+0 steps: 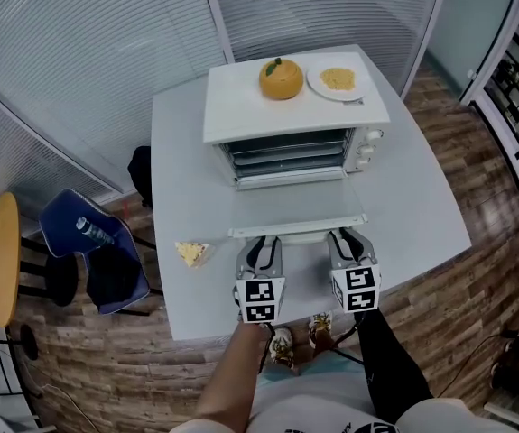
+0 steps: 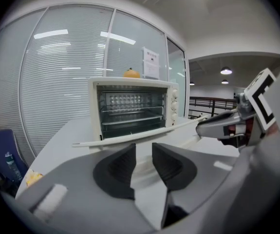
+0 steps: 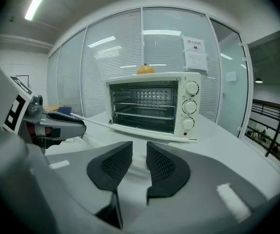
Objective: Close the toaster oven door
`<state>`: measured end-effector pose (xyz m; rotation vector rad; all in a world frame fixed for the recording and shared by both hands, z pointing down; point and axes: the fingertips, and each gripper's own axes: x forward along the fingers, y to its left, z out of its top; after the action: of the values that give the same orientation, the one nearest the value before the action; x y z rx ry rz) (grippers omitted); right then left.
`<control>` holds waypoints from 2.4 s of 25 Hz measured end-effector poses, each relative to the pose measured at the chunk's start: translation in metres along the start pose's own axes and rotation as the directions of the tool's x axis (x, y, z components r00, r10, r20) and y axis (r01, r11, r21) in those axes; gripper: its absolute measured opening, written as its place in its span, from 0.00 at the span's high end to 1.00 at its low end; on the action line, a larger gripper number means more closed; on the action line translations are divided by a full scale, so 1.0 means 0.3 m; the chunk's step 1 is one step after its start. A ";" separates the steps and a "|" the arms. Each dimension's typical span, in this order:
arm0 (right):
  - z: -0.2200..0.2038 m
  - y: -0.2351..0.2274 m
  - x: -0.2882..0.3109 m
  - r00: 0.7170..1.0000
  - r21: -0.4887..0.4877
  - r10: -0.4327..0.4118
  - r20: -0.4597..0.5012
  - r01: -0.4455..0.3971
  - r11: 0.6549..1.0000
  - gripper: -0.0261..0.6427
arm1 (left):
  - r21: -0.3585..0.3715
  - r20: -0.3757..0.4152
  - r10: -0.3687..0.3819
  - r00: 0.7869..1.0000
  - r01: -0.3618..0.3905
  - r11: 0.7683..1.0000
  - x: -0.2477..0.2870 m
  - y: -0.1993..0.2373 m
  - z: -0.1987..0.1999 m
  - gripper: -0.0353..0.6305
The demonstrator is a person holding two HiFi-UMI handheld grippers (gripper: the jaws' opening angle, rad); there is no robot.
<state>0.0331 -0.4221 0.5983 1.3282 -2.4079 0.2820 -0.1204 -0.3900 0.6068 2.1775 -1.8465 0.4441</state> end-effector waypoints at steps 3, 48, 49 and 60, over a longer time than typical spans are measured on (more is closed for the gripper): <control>0.021 -0.002 -0.004 1.000 -0.007 0.005 0.009 -0.005 1.000 0.83 | 0.006 0.006 0.005 1.000 -0.005 1.000 -0.003 0.003 0.022 0.70; 0.523 -0.127 0.154 0.953 -0.141 0.085 0.290 -0.045 0.989 0.83 | -0.002 0.246 0.149 0.958 -0.153 0.988 0.179 0.104 0.510 0.71; 0.535 -0.132 0.162 0.952 -0.140 0.086 0.292 -0.046 0.989 0.83 | 0.005 0.250 0.146 0.957 -0.152 0.988 0.187 0.105 0.523 0.71; 0.622 -0.205 0.231 0.951 -0.144 0.074 0.299 -0.032 0.989 0.83 | 0.023 0.251 0.142 0.957 -0.153 0.988 0.283 0.138 0.638 0.71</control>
<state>0.0092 -0.5734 0.4570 1.3271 -2.6619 -0.0822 -0.1354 -0.5470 0.4631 2.2174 -2.1602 0.2477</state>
